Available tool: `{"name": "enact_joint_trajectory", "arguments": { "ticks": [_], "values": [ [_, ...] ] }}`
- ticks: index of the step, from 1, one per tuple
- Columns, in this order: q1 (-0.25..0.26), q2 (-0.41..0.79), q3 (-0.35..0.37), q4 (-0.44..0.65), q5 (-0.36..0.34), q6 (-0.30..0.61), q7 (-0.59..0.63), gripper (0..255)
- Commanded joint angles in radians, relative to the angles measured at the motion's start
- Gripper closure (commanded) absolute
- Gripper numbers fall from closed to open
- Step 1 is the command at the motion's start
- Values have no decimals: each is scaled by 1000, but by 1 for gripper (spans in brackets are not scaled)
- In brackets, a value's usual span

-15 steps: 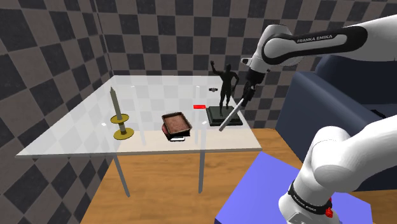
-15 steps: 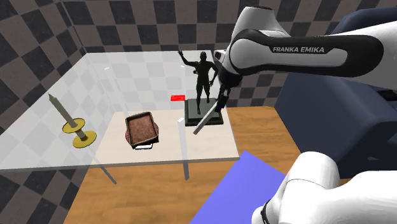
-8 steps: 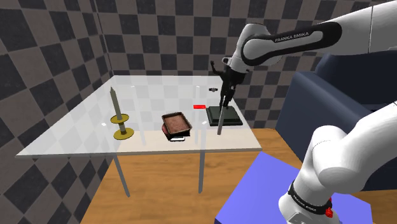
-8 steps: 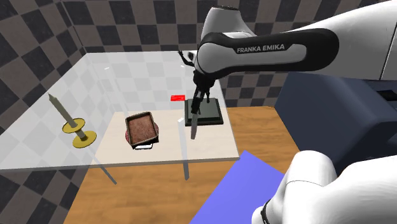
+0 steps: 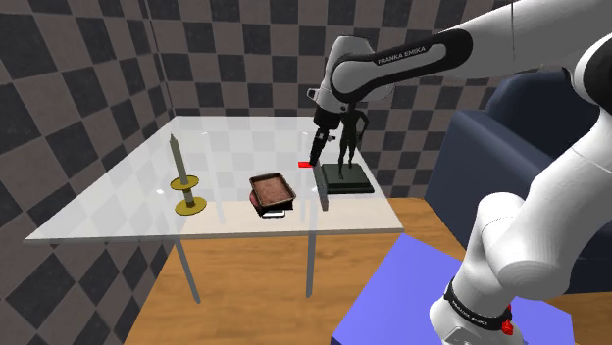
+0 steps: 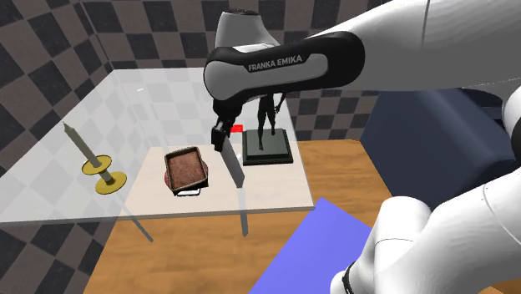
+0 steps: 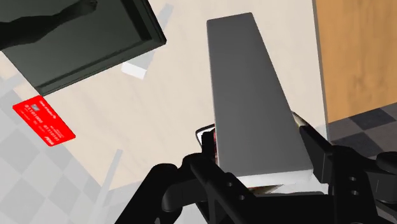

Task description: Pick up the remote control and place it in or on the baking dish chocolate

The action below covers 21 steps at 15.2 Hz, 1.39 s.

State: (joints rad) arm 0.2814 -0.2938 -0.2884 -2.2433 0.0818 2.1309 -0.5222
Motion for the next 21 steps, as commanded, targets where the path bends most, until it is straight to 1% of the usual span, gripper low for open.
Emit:
{"name": "enact_joint_trajectory", "arguments": {
  "ticks": [1,15,21],
  "values": [
    [24,72,19,72,21,0,29,255],
    [29,136,9,-57,60,188,-17,255],
    [27,136,11,-57,60,188,-17,255]
  ]
}}
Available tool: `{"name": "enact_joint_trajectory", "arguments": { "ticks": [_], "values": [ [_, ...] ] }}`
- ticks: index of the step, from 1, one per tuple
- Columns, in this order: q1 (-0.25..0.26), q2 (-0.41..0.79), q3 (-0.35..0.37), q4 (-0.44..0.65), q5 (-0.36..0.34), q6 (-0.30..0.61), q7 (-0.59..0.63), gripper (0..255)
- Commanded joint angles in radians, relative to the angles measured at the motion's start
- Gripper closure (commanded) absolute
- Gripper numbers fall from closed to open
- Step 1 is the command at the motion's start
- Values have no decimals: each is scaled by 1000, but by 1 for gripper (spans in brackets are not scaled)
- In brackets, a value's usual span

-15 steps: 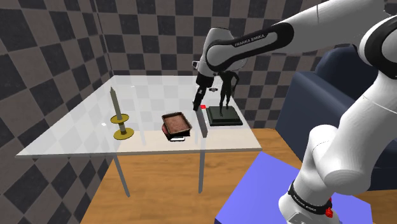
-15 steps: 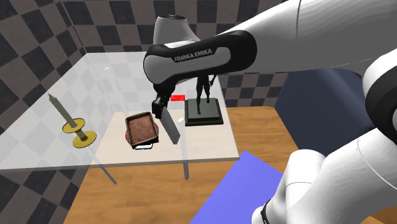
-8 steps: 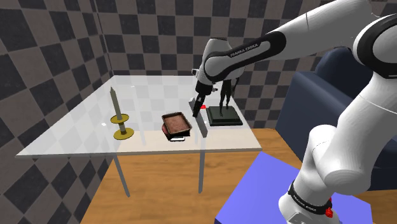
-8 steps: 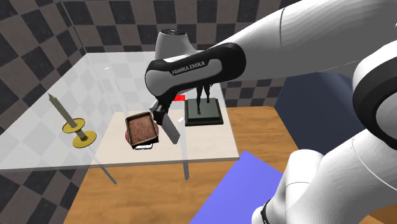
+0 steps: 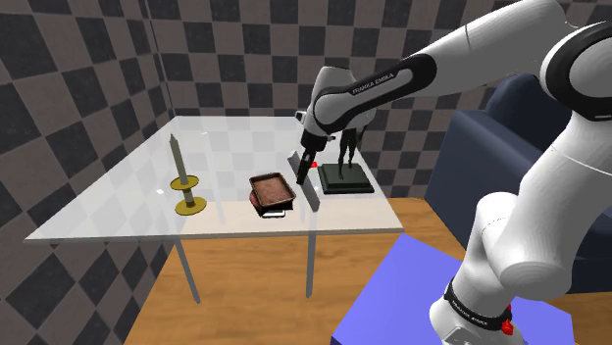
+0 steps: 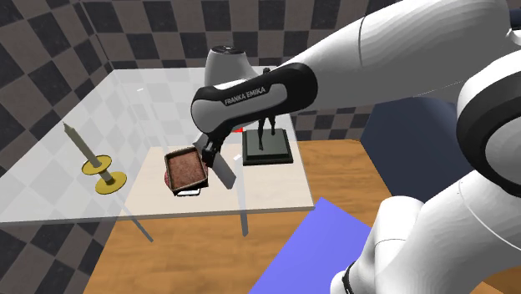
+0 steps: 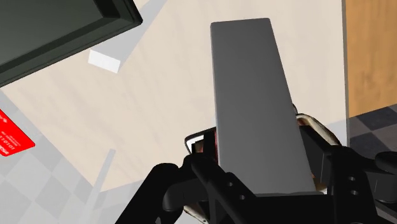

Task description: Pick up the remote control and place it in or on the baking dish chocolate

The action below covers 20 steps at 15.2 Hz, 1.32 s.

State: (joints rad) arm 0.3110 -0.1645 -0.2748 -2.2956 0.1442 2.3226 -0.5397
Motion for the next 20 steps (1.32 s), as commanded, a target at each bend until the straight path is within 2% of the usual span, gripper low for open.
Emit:
{"name": "enact_joint_trajectory", "arguments": {
  "ticks": [1,2,3,8,12,20],
  "values": [
    [-3,7,-3,-4,-2,-4,0,255],
    [-3,7,-2,-4,-2,-4,0,255],
    [-3,12,-3,0,0,-4,-2,0],
    [-3,7,-2,-5,-2,-4,0,0],
    [-15,-68,-1,49,-38,-129,25,0],
    [-15,-68,-1,49,-38,-129,25,0]
  ]
}}
